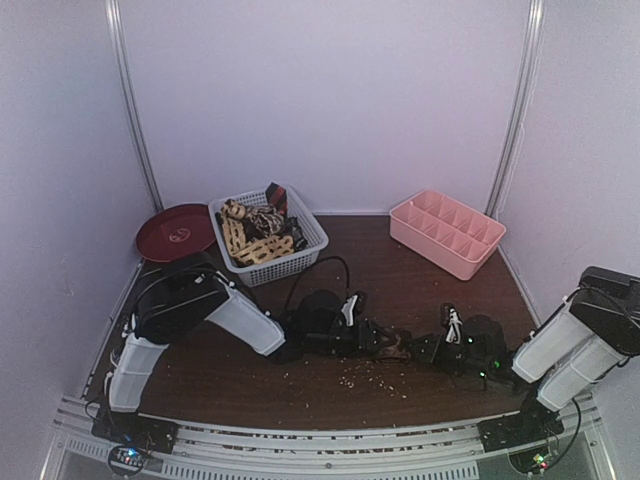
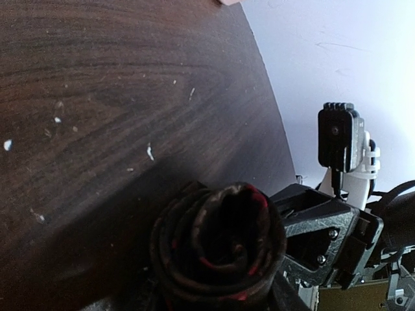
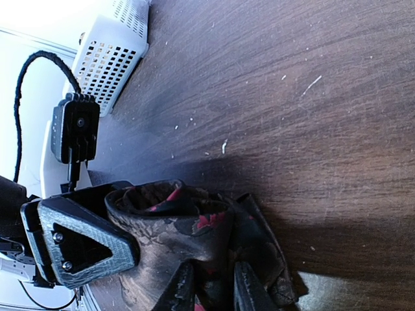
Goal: Roll the ties
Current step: Adjust the tie at the center of the board.
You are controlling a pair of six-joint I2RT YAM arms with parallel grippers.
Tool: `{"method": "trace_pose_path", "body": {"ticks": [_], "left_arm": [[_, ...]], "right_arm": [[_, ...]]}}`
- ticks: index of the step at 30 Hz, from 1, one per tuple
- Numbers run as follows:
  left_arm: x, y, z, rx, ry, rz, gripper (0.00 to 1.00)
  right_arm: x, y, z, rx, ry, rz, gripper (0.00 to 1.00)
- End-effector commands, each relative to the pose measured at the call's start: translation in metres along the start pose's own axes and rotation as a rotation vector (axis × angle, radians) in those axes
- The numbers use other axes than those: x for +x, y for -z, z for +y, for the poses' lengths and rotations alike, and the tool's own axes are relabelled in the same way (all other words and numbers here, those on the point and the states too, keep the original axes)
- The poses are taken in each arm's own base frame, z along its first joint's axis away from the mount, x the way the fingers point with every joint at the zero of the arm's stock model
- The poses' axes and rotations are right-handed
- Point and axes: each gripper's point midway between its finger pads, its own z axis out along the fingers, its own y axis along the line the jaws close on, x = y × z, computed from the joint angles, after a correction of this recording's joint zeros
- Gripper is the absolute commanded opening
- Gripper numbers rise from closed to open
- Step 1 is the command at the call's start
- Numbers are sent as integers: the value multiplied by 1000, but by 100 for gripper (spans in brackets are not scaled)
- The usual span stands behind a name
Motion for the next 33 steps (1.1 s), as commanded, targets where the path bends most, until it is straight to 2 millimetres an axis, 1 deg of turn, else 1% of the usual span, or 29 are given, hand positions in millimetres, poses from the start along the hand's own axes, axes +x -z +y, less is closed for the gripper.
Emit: {"method": "trace_pose_path", "body": {"ticks": [1, 2, 4, 9, 11, 14, 15, 17, 19, 21, 22, 24, 25, 27, 29, 33], "left_arm": [[41, -1, 18, -57, -7, 119, 39], [38, -1, 13, -34, -23, 109, 37], [36, 1, 9, -21, -49, 99, 34], [25, 13, -2, 0, -158, 29, 30], [21, 18, -7, 2, -223, 3, 29], [15, 28, -15, 31, -301, -49, 27], [13, 36, -18, 54, -368, -98, 25], [11, 42, -22, 79, -433, -136, 24], [11, 50, -29, 100, -519, -179, 24], [11, 59, -37, 84, -635, -242, 24], [14, 64, -47, 67, -737, -274, 25], [17, 70, -53, 1, -873, -333, 26], [18, 72, -59, -27, -928, -363, 26], [16, 73, -64, -89, -1010, -412, 25], [13, 75, -64, -159, -1069, -466, 23], [8, 79, -61, -263, -1140, -555, 23]], "right_arm": [[15, -2, -1, 3, 36, 68, 22], [16, -2, -1, 2, 43, 69, 22], [16, 0, -2, 5, 54, 67, 24], [5, 7, 2, 47, 87, 43, 29], [-5, 13, 7, 68, 101, 13, 31], [-24, 25, 11, 102, 111, -61, 39], [-39, 38, 19, 105, 119, -125, 40], [-47, 46, 26, 101, 129, -152, 40], [-53, 51, 34, 96, 138, -169, 40], [-60, 54, 42, 99, 140, -175, 38], [-61, 55, 44, 104, 138, -173, 35], [-63, 55, 49, 100, 129, -170, 31], [-62, 55, 50, 95, 127, -166, 27], [-61, 51, 54, 78, 121, -158, 23], [-57, 46, 58, 62, 122, -141, 21], [-46, 32, 66, 65, 156, -95, 19]]}}
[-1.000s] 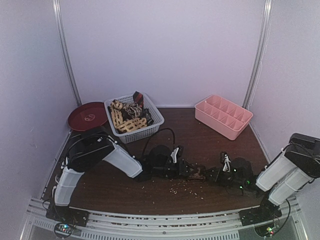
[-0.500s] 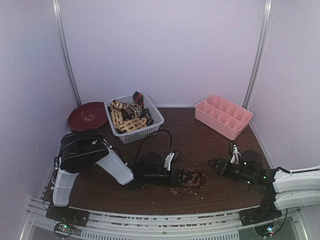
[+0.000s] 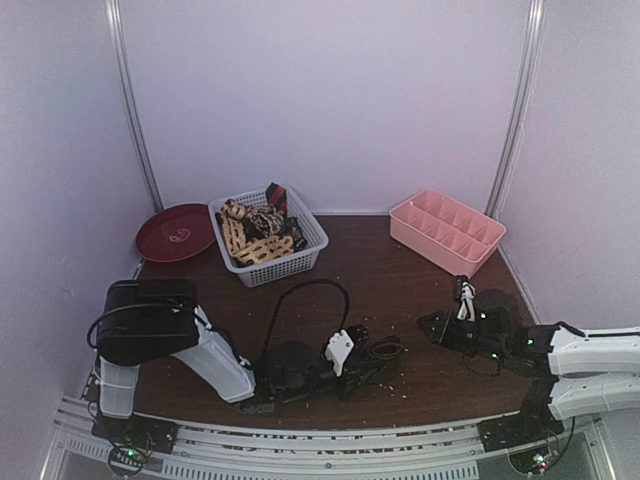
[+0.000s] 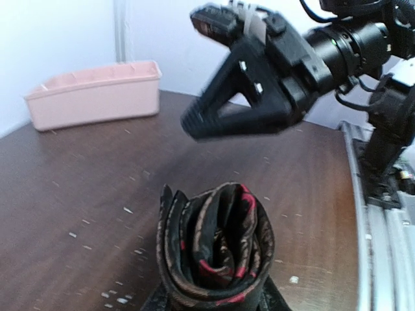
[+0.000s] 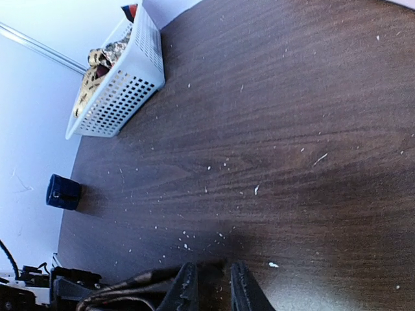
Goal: Roll the ties
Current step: Adjust the tie at the center of the board.
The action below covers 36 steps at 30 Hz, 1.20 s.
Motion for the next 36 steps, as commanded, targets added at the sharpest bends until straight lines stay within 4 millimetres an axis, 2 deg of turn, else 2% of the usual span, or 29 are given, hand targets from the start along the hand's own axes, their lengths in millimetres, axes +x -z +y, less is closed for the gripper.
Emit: {"method": "trace_pose_path", "body": {"ticks": [1, 4, 8, 13, 16, 22, 26, 31, 36], "left_arm": [[-26, 5, 31, -235, -188, -133, 23], [-12, 10, 36, -269, -209, -136, 23], [6, 16, 38, -283, -229, -128, 25], [26, 11, 37, -273, -249, -93, 25], [34, 12, 38, -275, -256, -84, 26], [42, 16, 43, -290, -244, -79, 29], [44, 15, 43, -292, -241, -77, 32], [50, 14, 43, -289, -240, -70, 34], [53, 13, 45, -295, -240, -62, 37]], "right_arm": [[3, -9, 24, -28, 33, 26, 19], [5, -13, 39, -52, 55, 36, 19], [14, -18, 51, -84, 57, 49, 19], [25, -27, 73, -145, 49, 68, 19], [40, -36, 88, -171, 68, 114, 19], [55, -54, 99, -169, 86, 151, 19], [64, -63, 97, -150, 101, 164, 18], [79, -72, 77, -107, 101, 180, 18], [81, -74, 73, -103, 95, 178, 18]]}}
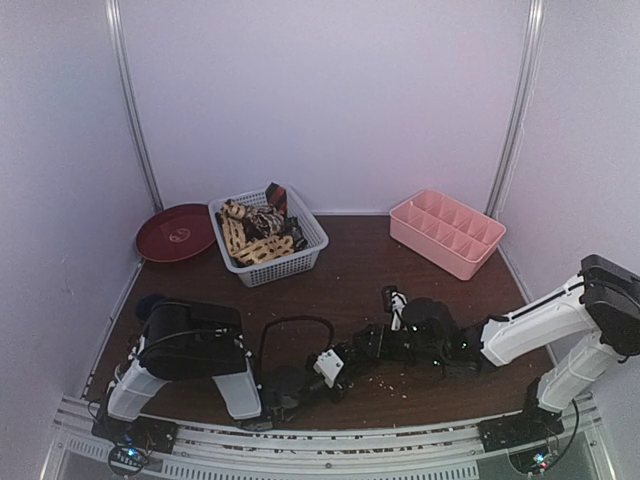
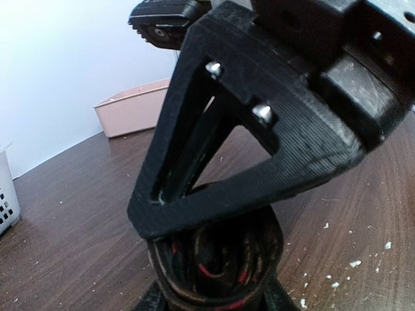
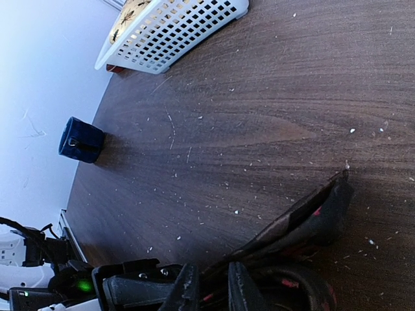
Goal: Roll the ties
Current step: Adjust the tie at the center of the board.
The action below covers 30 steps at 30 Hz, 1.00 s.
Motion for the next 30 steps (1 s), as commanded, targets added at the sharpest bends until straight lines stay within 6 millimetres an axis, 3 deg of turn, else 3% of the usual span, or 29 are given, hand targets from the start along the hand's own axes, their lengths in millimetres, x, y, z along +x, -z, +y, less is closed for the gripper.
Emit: {"method": "trace_pose_path", "body": {"ticks": [1, 3, 6, 12, 16, 19, 26, 30], "left_arm": [[18, 1, 0, -12, -16, 36, 38], [20, 0, -1, -10, -19, 42, 38], [19, 1, -2, 2, -22, 36, 29], [13, 5, -8, 50, -21, 16, 26], [15, 6, -16, 95, -30, 20, 25], [21, 10, -18, 114, -32, 36, 25], [19, 17, -16, 128, -33, 20, 25], [18, 19, -18, 139, -41, 9, 25]], "right_arm": [[3, 0, -7, 16, -5, -11, 17], [-4, 3, -1, 9, 8, -28, 18], [-21, 12, 6, 34, 87, -61, 22], [-47, 36, 13, 13, 422, -49, 43], [-33, 46, 39, -135, 831, 46, 57], [-27, 51, 44, -168, 1055, 110, 63], [-13, 64, 26, -201, 1467, 242, 83], [-16, 75, 26, -319, 1523, 242, 88]]}}
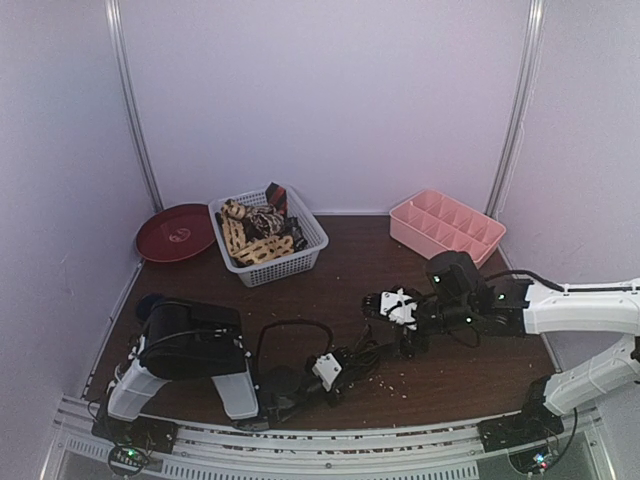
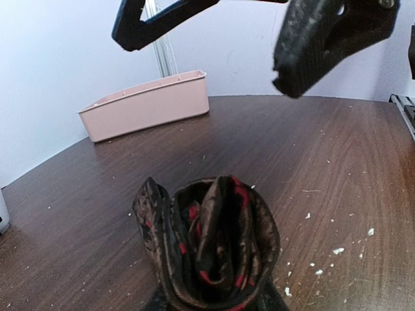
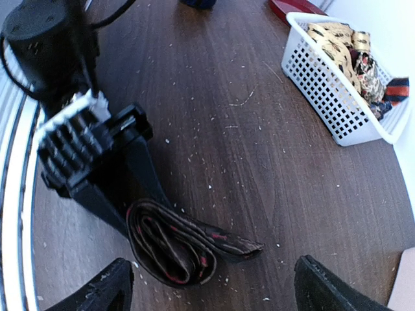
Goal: Roll the ties
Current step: Adjust the tie at the center of the board.
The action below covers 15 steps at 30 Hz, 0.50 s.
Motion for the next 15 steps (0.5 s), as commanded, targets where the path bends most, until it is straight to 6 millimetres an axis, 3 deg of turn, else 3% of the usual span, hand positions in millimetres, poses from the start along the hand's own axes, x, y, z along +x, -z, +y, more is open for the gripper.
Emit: {"method": "trace_pose_path", "body": {"ticks": [1, 4, 15], "left_arm": [[14, 13, -7, 56, -29, 9, 25], [13, 15, -8, 64, -34, -2, 25], [11, 16, -10, 76, -39, -19, 25]], "right_arm": [[11, 15, 10, -132, 214, -10, 88], [24, 12, 4, -158, 233, 41, 90], [35, -28, 17, -342, 283, 61, 90]]}}
